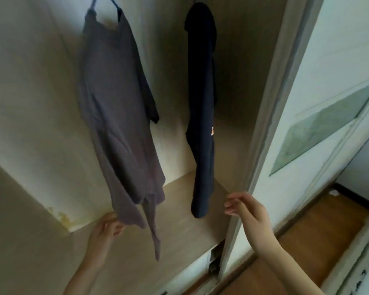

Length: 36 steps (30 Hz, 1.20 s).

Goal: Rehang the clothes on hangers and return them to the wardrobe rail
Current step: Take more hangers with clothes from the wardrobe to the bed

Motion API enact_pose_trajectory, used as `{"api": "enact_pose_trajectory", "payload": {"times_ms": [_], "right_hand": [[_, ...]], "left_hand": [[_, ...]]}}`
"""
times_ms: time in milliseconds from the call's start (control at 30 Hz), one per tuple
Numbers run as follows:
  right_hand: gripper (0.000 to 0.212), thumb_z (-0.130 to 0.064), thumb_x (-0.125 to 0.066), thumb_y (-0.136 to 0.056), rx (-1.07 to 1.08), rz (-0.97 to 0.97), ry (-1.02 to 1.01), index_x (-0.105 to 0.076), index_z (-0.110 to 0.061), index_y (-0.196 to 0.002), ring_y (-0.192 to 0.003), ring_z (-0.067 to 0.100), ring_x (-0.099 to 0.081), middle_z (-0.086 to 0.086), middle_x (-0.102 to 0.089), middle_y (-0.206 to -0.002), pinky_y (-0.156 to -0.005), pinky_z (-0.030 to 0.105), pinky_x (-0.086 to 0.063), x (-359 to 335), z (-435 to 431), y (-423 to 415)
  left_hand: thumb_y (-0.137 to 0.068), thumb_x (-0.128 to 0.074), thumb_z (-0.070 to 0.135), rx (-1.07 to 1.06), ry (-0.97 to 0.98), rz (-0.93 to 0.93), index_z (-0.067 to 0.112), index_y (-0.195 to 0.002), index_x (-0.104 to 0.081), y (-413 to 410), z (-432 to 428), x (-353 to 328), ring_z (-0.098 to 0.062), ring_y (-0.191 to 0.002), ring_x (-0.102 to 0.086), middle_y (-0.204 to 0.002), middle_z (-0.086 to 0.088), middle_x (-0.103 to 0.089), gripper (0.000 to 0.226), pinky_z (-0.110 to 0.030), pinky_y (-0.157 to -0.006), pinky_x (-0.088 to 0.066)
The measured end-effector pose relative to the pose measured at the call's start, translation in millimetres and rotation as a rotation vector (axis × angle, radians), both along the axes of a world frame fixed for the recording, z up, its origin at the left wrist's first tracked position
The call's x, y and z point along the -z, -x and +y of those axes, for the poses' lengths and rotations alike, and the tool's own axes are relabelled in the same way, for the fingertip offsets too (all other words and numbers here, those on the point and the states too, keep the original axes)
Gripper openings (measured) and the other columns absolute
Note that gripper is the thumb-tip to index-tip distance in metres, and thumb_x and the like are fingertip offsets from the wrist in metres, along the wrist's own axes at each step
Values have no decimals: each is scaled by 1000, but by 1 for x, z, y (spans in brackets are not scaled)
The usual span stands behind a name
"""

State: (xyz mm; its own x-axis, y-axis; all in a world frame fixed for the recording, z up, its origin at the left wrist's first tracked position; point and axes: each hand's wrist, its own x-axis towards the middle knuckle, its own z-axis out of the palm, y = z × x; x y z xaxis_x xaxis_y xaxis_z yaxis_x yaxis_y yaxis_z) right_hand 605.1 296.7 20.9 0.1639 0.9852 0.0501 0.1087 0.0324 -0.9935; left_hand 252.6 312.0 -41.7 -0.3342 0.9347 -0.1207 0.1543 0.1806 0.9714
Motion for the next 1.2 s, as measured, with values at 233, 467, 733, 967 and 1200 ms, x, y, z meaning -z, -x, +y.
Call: {"api": "enact_pose_trajectory", "payload": {"times_ms": [233,467,733,967,1200], "right_hand": [[24,-6,-44,-97,-10,-242,-550,-62,-22,-102,-80,9,-64,-7,-66,-83,-68,19,-52,-187,81,19],[28,-20,-48,-94,193,-388,-703,-58,-11,-119,-98,20,-60,8,-62,-111,-86,34,-49,-319,179,47],[35,-15,-61,-90,-8,-395,-102,-53,3,-119,-103,30,-63,16,-62,-106,-88,41,-52,-377,271,69],[31,-7,-55,-91,146,-200,-177,-56,4,-120,-95,30,-62,20,-63,-118,-65,31,-49,-366,305,76],[24,-13,-53,-93,168,-149,-297,-56,0,-114,-82,24,-56,14,-58,-97,-63,28,-43,-379,303,78]], "left_hand": [[-100,-36,5,-103,-417,17,8,-102,-59,14,88,-219,5,-54,-63,-87,-7,-62,24,-9,-51,-50],[-99,-39,25,63,-562,-244,16,-93,-61,-12,150,-385,-13,-70,-63,-93,-5,-64,24,-19,-58,-53],[-98,-41,3,175,-331,-344,2,-76,-49,-43,187,-427,-17,-47,-62,-79,-15,-52,23,-17,-37,-49],[-102,-30,10,89,-280,-210,4,-70,-48,-47,199,-436,-1,-19,-21,-27,9,-28,38,-12,-24,-15],[-98,-36,9,110,-424,33,6,-66,-50,-25,197,-466,-2,-23,-21,-33,10,-27,34,-11,-29,-15]]}}
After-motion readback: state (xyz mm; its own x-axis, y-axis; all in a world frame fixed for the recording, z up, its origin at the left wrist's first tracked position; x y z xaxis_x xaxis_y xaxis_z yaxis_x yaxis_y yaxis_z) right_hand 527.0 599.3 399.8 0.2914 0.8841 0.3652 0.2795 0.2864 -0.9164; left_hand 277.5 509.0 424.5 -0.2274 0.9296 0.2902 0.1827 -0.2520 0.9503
